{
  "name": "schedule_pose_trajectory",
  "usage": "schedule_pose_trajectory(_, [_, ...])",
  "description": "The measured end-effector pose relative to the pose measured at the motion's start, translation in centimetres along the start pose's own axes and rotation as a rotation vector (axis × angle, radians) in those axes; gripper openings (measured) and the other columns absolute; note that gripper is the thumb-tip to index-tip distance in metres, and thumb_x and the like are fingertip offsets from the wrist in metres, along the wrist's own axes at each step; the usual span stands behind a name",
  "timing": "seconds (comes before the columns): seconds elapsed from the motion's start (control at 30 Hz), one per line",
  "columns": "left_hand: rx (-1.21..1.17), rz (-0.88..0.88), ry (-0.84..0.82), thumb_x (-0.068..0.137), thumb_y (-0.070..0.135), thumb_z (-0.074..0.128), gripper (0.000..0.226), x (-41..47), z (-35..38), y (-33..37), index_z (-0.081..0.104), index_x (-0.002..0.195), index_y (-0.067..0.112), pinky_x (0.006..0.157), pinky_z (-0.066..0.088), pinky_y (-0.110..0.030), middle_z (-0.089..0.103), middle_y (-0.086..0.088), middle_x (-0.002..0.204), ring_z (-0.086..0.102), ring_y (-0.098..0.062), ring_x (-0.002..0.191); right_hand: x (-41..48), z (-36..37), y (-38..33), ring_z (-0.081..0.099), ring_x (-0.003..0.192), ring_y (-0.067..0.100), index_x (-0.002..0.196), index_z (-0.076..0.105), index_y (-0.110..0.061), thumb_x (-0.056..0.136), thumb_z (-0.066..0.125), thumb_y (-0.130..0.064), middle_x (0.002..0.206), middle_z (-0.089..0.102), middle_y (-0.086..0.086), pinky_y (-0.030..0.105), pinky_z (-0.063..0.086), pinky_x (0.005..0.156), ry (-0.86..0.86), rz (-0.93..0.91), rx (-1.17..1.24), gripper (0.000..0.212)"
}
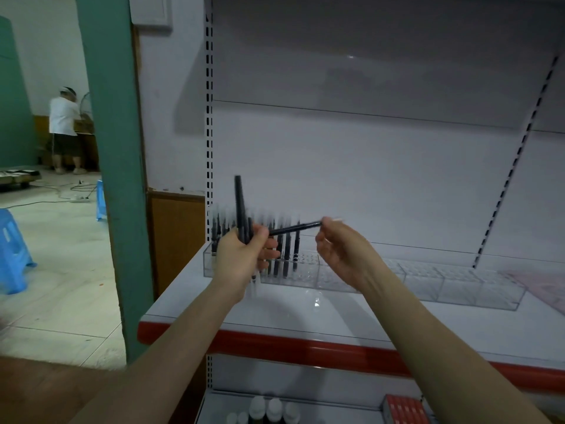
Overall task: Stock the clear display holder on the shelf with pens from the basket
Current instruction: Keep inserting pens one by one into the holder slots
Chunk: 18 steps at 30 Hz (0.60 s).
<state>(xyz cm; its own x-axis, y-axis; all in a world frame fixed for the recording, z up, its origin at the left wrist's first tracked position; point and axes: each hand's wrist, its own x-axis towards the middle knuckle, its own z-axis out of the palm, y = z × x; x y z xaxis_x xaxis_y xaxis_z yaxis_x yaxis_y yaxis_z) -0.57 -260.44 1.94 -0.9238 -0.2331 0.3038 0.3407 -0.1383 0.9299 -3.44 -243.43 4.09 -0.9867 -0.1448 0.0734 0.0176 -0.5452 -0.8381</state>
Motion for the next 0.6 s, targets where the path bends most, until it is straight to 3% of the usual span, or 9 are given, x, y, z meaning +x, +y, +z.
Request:
schedule_pose_trajectory(0.1, [0.120, 0.015, -0.035, 0.094, 0.019, 0.053, 0.009, -0.2, 0.3, -0.3, 0.056, 0.086, 0.015, 0.040, 0.039, -0.017, 0.062, -0.003, 0.068, 0.050, -0.007, 0.044, 0.6, 0.8, -0.6, 0.062, 0.073, 0.014, 0.085, 0.058, -0.007, 0.092, 0.056, -0.014, 0.081, 0.062, 0.007, 0.021, 0.058, 0.066, 0.030, -0.105, -0.012, 0.010])
schedule_pose_trajectory(0.23, [0.177, 0.026, -0.070, 0.095, 0.029, 0.049, 0.020, 0.0, -0.2, -0.3, 0.048, 0.079, 0.017, 0.039, 0.035, -0.018, 0.047, 0.000, 0.062, 0.042, -0.008, 0.044, 1.6, 1.4, -1.7, 0.065, 0.070, 0.018, 0.096, 0.057, -0.005, 0.091, 0.058, -0.011, 0.081, 0.063, 0.009, 0.022, 0.058, 0.064, 0.216, -0.378, -0.403, 0.008])
schedule_pose_trajectory(0.33, [0.149, -0.026, -0.074, 0.096, 0.028, 0.047, 0.016, 0.1, -0.4, -0.3, 0.050, 0.081, 0.022, 0.047, 0.036, -0.025, 0.043, 0.000, 0.062, 0.041, -0.010, 0.050, 2.5, 1.4, -1.8, 0.062, 0.067, 0.013, 0.109, 0.055, -0.006, 0.091, 0.058, -0.012, 0.080, 0.061, 0.006, 0.027, 0.057, 0.070, 0.259, -0.529, -0.778, 0.020])
schedule_pose_trajectory(0.47, [0.150, -0.030, -0.087, 0.097, 0.019, 0.046, 0.015, 0.2, -0.5, -0.7, 0.054, 0.089, 0.029, 0.057, 0.036, -0.033, 0.044, 0.000, 0.058, 0.042, -0.014, 0.055, 3.7, 1.6, -1.1, 0.057, 0.063, 0.007, 0.118, 0.051, -0.008, 0.090, 0.059, -0.013, 0.082, 0.062, 0.006, 0.039, 0.053, 0.081, 0.265, -0.598, -0.979, 0.029])
schedule_pose_trajectory(0.6, [0.179, 0.022, -0.083, 0.095, 0.015, 0.050, 0.006, 0.3, -0.8, -1.0, 0.056, 0.093, 0.017, 0.054, 0.043, -0.025, 0.050, -0.003, 0.063, 0.049, -0.014, 0.058, 4.6, 1.9, -0.5, 0.059, 0.065, 0.010, 0.115, 0.053, -0.008, 0.090, 0.059, -0.013, 0.072, 0.059, -0.003, 0.043, 0.053, 0.083, 0.228, -0.603, -1.030, 0.026])
